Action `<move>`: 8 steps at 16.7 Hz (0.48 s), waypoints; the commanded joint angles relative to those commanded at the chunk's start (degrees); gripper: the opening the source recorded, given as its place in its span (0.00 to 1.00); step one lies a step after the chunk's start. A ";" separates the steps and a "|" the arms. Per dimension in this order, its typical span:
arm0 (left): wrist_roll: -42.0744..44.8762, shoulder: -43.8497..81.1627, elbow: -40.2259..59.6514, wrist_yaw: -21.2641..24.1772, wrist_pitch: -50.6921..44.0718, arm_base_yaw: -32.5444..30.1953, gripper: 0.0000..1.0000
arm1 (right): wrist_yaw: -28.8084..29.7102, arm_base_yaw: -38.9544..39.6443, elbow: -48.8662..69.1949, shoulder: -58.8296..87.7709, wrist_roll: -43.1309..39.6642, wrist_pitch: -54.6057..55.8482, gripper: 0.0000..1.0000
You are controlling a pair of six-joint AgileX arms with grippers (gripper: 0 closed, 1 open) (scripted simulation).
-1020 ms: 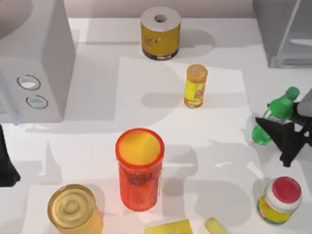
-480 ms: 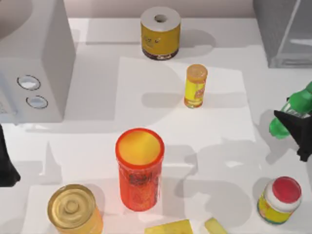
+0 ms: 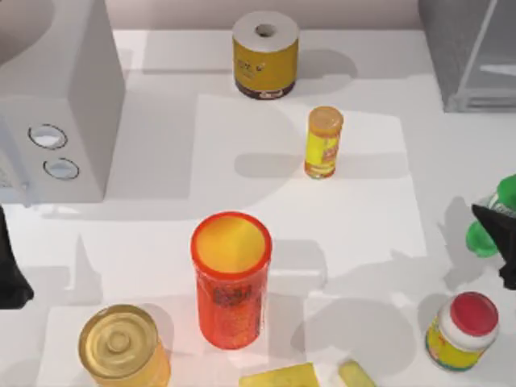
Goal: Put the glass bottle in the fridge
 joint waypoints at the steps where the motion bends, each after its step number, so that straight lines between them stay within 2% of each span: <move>1: 0.00 0.00 0.00 0.00 0.00 0.00 1.00 | 2.09 0.24 -1.02 -4.43 0.64 -1.95 0.01; 8: 0.00 0.00 0.00 0.00 0.00 0.00 1.00 | 18.68 1.59 -8.64 -46.40 7.24 -17.23 0.01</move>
